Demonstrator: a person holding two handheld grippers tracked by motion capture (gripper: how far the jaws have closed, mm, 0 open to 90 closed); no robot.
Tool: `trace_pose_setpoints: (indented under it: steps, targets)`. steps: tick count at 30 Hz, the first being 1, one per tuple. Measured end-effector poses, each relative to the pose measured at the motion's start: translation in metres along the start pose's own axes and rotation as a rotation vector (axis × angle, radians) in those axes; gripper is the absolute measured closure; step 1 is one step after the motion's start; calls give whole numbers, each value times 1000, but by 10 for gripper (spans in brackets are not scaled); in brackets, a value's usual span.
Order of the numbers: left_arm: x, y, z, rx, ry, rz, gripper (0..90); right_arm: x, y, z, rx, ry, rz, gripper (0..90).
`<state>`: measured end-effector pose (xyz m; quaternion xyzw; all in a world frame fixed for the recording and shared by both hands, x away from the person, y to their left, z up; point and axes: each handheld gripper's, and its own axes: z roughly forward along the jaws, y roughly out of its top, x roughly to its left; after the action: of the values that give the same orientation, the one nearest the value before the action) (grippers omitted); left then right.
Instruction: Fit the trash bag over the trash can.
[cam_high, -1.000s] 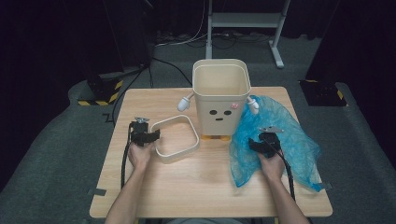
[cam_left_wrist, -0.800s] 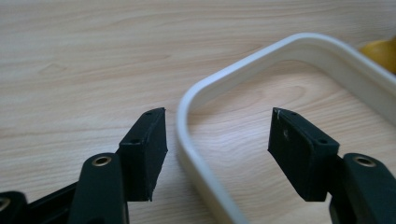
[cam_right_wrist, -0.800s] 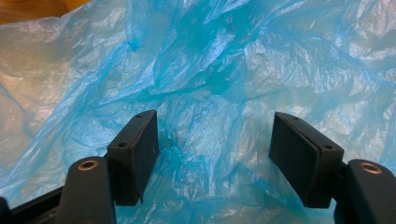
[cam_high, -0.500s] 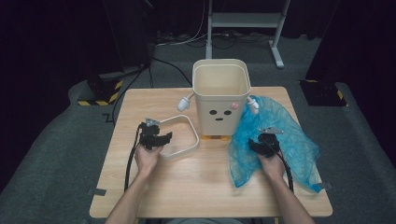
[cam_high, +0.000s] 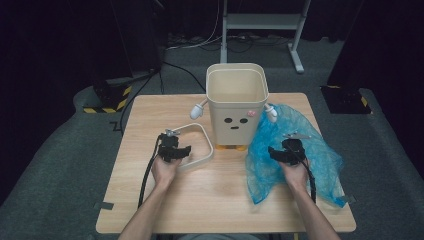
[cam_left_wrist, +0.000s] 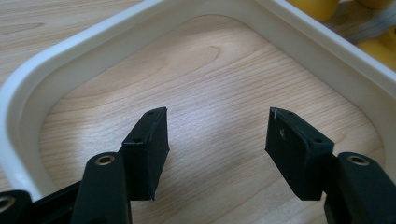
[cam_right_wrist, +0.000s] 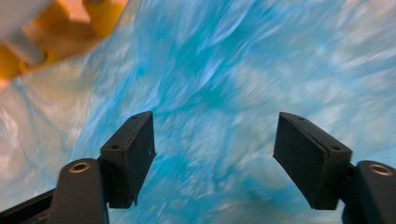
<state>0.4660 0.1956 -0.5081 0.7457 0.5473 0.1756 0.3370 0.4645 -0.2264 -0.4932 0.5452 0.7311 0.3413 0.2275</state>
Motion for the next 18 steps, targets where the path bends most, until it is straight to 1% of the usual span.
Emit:
trace_pose_setpoints:
  steps: [1, 3, 4, 6, 7, 8, 9, 10, 12, 15, 16, 18]
  targets:
    - [-1, 0, 0, 3, 12, 19, 392, -2, 4, -3, -15, -3, 8, 268]
    - [-3, 0, 1, 9, 26, 41, 396, -5, 12, -6, -33, 4, 29, 242]
    - [-3, 0, 1, 10, 27, 44, 395, -6, 15, -6, -41, 2, 31, 236]
    - [-3, 0, 1, 7, 26, 38, 385, -6, 22, -3, -48, 5, 39, 209]
    - [-3, -1, 1, -1, 28, 31, 380, -6, 25, 0, -56, 18, 40, 187]
    - [-3, -1, 1, -1, 28, 31, 379, -6, 25, 0, -56, 18, 40, 187]
    - [-4, -2, 0, -9, 30, 20, 375, -7, 29, 4, -82, 33, 46, 163]
    - [-4, -1, 0, -6, 28, 17, 371, -7, 31, 6, -92, 33, 57, 155]
    - [-4, -1, 0, -4, 23, 14, 369, -9, 33, 12, -96, 14, 76, 148]
    - [-6, -2, 0, -11, 18, 17, 367, -12, 36, 22, -69, -14, 88, 139]
    - [-7, -2, 0, -12, 18, 20, 366, -12, 37, 26, -54, -26, 79, 140]
    - [-7, -1, 0, -15, 17, 25, 360, -10, 38, 33, -32, -60, 59, 173]
